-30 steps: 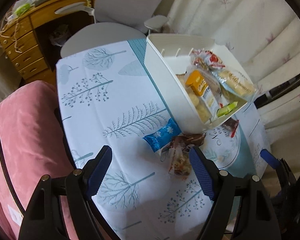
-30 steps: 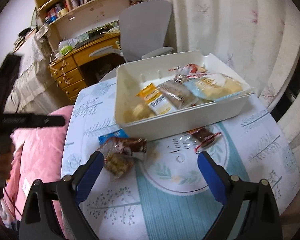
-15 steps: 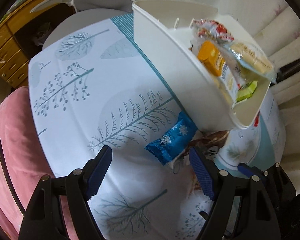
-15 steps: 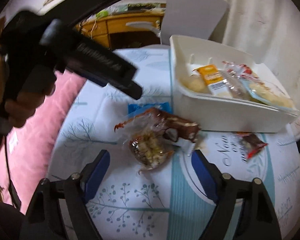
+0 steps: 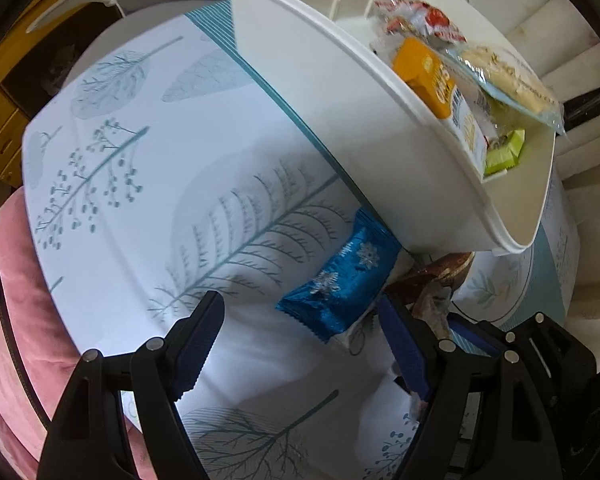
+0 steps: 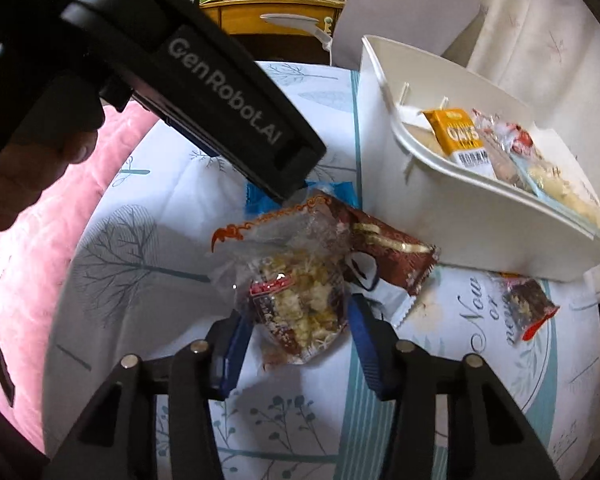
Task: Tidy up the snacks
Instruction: 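Grasp the blue snowflake candy with the left gripper while the right grasps the nut-cluster packet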
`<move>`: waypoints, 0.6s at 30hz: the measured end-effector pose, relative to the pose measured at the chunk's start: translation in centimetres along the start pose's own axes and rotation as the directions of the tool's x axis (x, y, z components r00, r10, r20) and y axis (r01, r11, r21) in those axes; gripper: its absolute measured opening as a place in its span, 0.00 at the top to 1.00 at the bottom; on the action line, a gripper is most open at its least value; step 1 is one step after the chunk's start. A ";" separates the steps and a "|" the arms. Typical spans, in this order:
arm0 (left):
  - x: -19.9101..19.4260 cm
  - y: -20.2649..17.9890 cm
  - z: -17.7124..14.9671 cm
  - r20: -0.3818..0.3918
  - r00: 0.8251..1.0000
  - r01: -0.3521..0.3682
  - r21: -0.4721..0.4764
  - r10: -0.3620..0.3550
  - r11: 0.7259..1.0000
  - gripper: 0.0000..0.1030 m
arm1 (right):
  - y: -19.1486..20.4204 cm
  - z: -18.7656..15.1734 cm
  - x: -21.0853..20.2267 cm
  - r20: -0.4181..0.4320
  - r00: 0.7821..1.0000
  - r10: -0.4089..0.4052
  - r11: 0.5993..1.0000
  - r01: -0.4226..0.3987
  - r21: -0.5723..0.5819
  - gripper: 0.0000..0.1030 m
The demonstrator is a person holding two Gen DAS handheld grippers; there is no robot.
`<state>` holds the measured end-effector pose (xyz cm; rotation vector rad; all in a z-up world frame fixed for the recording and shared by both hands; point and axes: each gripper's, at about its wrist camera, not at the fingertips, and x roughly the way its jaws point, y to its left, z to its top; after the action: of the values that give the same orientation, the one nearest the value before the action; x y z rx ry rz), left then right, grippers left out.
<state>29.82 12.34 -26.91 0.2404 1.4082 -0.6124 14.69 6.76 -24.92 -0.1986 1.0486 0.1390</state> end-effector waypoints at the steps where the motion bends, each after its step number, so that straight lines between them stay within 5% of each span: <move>1: 0.1 -0.1 0.0 -0.003 1.000 0.002 0.005 -0.002 1.000 0.24 | -0.1 -0.1 -0.2 -0.004 1.000 -0.005 1.000 0.005 -0.007 0.55; 10: 2.6 -3.4 0.7 -0.029 0.999 -0.039 0.092 0.042 0.995 0.26 | -1.5 -1.8 -1.9 -0.067 0.998 -0.022 1.000 0.022 0.005 0.62; 18: 3.5 -6.1 0.9 0.015 0.992 -0.123 0.117 0.122 0.986 0.54 | -3.3 -2.7 -2.6 -0.066 0.998 0.025 0.996 -0.018 0.092 0.62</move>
<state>27.43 5.95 -28.99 0.4149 1.3404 -0.5948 11.85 2.86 -23.61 -0.1096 1.1214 0.1040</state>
